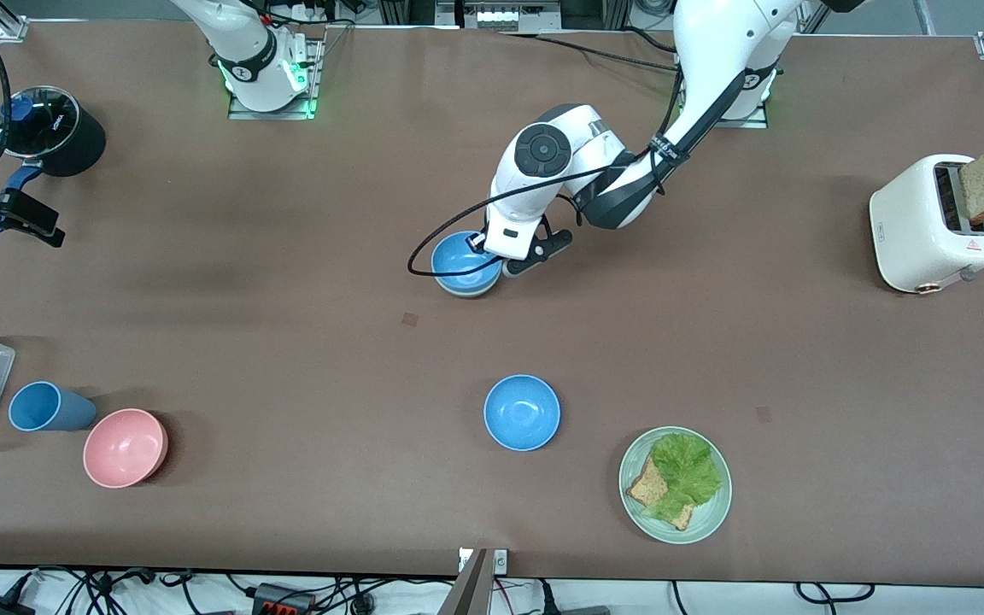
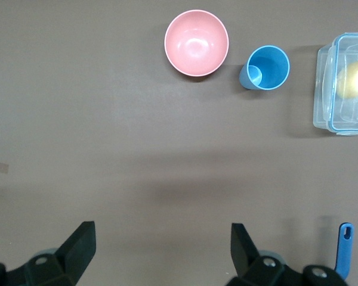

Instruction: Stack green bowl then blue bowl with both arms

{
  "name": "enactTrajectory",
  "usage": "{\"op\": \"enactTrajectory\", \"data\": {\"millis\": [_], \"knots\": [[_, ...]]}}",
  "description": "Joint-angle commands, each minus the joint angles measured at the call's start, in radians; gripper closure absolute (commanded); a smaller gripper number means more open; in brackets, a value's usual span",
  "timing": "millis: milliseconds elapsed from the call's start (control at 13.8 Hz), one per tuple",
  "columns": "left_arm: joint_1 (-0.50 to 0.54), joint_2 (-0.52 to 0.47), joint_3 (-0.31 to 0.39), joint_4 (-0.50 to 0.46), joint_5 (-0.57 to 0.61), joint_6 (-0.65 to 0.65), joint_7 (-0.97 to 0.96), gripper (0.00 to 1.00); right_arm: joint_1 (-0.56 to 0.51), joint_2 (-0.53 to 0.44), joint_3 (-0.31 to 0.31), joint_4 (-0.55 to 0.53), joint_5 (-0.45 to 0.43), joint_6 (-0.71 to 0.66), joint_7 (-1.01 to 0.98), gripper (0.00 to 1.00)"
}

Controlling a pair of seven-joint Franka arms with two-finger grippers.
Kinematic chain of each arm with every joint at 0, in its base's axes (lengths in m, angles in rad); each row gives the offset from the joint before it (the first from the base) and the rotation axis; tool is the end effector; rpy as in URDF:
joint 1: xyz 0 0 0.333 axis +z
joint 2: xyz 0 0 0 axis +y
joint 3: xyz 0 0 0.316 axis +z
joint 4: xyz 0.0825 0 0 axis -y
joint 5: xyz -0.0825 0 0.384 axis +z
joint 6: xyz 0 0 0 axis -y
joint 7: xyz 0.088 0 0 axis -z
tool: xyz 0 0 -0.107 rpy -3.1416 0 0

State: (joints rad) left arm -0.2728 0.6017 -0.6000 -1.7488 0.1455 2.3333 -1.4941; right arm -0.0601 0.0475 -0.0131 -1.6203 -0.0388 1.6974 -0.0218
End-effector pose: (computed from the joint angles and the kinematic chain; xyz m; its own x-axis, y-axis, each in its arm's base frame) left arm 0.4646 -0.4841 0.2864 0.8017 0.5622 -0.2029 0.5889 -0.8010 0.1078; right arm 0.5769 -0.0458 0.5854 0.9985 -0.0464 0.0286 -0.0476 -0.9981 0.0399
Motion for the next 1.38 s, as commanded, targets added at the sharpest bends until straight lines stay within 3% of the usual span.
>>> {"op": "enactTrajectory", "data": {"millis": [0,435,580,870,1088,1161,1306], "knots": [[0.015,0.003,-0.004,0.069,0.034,-0.099,-0.021,0.63,0.005,-0.001,0.004,0.008,-0.013,-0.012,-0.018,0.00],[0.133,-0.063,-0.018,0.103,0.036,-0.238,0.098,0.63,0.005,-0.003,0.004,0.007,-0.015,-0.013,-0.018,0.00],[0.203,-0.103,-0.021,0.107,0.023,-0.328,0.248,0.63,0.003,-0.005,0.004,0.008,-0.013,-0.013,-0.018,0.00],[0.367,-0.140,-0.095,0.109,0.016,-0.417,0.450,0.59,0.005,-0.009,0.007,0.007,-0.013,-0.022,-0.021,0.00],[0.469,-0.166,-0.095,0.109,-0.006,-0.491,0.633,0.57,0.005,-0.009,0.007,0.007,-0.013,-0.051,-0.018,0.00],[0.478,-0.196,-0.072,0.104,-0.039,-0.494,0.716,0.56,0.005,-0.009,0.007,0.007,-0.013,-0.053,-0.018,0.00],[0.465,-0.250,0.053,0.091,-0.136,-0.499,0.864,0.53,0.005,-0.009,0.007,0.008,-0.015,-0.053,-0.018,0.00]]}}
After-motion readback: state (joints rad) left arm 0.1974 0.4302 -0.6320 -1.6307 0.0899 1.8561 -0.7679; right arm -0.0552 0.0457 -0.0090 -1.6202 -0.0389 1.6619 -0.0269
